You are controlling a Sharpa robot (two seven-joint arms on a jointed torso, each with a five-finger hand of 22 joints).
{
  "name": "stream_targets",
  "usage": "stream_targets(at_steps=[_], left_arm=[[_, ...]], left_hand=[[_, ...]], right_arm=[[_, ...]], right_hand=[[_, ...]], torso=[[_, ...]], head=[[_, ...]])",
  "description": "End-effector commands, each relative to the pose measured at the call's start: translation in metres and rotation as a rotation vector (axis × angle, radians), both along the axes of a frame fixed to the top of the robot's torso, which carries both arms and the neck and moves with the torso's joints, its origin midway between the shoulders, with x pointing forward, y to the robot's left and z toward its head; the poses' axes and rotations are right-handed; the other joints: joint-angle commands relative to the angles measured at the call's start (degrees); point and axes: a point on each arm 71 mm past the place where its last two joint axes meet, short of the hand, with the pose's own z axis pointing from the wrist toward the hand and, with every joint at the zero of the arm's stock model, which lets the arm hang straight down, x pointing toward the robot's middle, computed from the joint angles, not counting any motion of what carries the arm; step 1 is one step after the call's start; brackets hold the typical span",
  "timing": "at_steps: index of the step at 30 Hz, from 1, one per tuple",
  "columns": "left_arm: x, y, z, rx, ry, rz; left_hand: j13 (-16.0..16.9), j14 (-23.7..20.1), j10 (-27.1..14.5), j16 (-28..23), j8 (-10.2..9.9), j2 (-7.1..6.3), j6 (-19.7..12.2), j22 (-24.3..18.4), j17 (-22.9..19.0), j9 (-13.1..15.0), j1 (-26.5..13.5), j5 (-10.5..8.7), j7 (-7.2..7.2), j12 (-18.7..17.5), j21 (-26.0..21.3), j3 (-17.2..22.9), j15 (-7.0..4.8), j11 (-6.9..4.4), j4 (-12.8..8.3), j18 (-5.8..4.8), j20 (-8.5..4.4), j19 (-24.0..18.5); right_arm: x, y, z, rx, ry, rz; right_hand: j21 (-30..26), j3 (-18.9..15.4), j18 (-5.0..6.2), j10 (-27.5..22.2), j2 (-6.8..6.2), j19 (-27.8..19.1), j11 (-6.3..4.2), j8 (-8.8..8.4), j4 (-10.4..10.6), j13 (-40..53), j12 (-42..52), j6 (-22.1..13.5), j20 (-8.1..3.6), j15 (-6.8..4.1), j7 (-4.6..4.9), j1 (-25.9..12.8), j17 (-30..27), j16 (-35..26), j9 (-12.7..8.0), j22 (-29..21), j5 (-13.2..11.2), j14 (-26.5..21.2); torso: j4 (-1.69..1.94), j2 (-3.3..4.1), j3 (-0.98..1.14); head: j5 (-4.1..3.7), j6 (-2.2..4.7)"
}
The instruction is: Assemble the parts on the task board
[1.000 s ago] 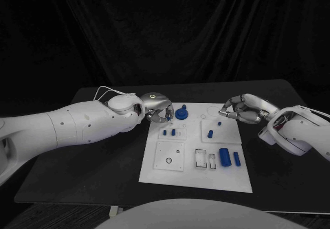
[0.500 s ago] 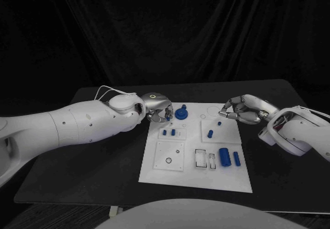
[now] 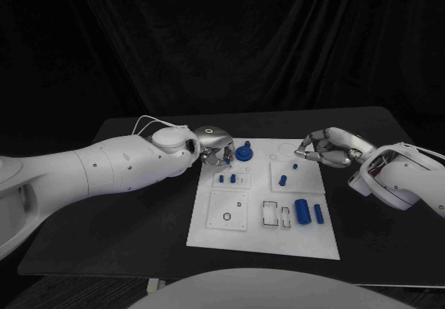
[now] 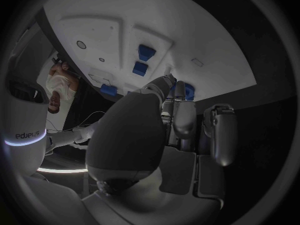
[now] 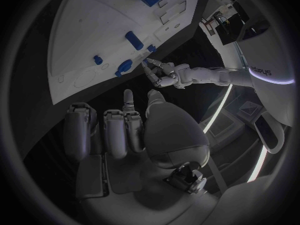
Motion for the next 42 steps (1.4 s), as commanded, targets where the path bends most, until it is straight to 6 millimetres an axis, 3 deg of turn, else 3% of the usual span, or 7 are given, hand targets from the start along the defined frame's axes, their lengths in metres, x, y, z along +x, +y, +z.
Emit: stream_targets(at_steps=[1,42], left_arm=[[-0.001,-0.003,-0.004,0.018,0.03,-0.006],[-0.003,-0.014,-0.011,0.033,0.058,-0.015]], left_hand=[[-0.1,-0.2,0.0,-0.3,-0.3,0.08,-0.5,12.0,-0.2,-0.1,-0.4,-0.4,0.12,-0.3,-0.3,0.4,0.09,0.2,-0.1,-0.77,-0.16,2.1],[-0.2,-1.1,0.1,-1.7,-0.8,0.15,-1.1,11.8,-2.5,-0.2,-0.1,-0.4,0.25,-0.6,-1.1,0.9,0.2,0.32,-0.5,-0.6,-0.05,1.8]], right_arm=[[-0.001,-0.001,-0.001,-0.005,0.01,-0.01],[-0.001,-0.002,-0.001,-0.006,0.013,-0.013]], right_hand=[[-0.2,-0.2,1.04,1.5,0.17,1.5,-0.1,-0.24,-0.1,8.2,-0.1,0.0,-0.42,-0.29,-0.11,0.5,6.6,-0.3,-0.1,11.8,0.3,3.8],[-0.3,-0.1,1.06,1.5,0.18,1.4,-0.08,-0.28,-0.1,8.1,-0.2,0.0,-0.4,-0.28,-0.09,0.7,6.5,-0.4,-0.1,11.8,0.3,3.7]], torso=[[0.01,0.01,-0.03],[0.03,-0.02,0.01]], head=[[-0.09,0.01],[-0.36,0.01]])
